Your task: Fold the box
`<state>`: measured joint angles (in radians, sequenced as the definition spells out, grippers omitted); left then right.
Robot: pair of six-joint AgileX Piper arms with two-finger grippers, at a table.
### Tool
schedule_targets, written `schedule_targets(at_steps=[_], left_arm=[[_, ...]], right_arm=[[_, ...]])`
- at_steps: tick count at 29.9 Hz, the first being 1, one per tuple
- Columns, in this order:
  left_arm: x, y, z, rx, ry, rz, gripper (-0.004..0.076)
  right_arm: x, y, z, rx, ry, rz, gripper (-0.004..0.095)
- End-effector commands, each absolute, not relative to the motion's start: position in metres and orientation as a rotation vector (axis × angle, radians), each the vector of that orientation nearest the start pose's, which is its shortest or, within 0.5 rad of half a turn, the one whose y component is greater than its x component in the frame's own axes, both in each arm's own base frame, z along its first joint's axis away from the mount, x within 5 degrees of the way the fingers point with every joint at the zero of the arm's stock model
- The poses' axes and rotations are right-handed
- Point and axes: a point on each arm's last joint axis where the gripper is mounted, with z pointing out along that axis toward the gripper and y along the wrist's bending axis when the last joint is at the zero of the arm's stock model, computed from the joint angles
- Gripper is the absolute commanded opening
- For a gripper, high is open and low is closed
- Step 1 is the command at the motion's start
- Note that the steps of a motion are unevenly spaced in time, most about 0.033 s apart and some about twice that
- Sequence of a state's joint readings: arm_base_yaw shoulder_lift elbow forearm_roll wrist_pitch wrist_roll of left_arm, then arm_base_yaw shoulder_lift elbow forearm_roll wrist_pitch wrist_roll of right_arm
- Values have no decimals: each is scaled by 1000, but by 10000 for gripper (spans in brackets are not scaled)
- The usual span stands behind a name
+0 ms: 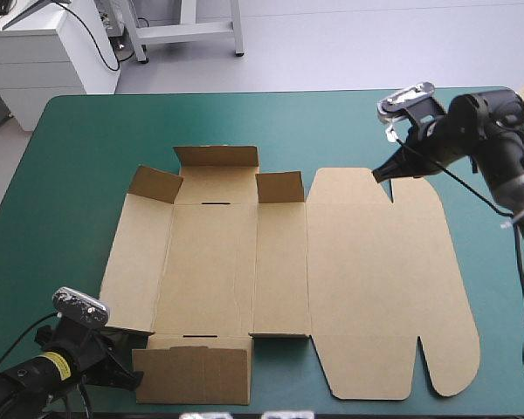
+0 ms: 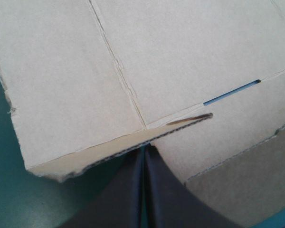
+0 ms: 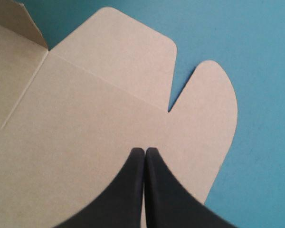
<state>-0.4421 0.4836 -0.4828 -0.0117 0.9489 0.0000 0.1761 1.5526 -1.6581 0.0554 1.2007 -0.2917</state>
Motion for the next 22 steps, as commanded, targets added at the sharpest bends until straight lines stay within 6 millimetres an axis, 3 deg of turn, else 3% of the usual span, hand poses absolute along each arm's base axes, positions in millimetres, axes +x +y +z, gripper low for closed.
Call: schedule_targets(at_steps=[1, 13, 18, 22], left_arm=[[71, -36, 275, 522, 2316, -237, -8], [72, -36, 276, 512, 2303, -243, -8], [72, -36, 279, 510, 2296, -246, -8], [69, -35, 296, 507, 2281, -255, -8]], right_arm=[[284, 47, 415, -520, 2392, 18, -15], [181, 31, 372, -380, 2315, 50, -16], [157, 27, 361, -379, 2308, 50, -16], [147, 26, 358, -366, 2319, 56, -15]])
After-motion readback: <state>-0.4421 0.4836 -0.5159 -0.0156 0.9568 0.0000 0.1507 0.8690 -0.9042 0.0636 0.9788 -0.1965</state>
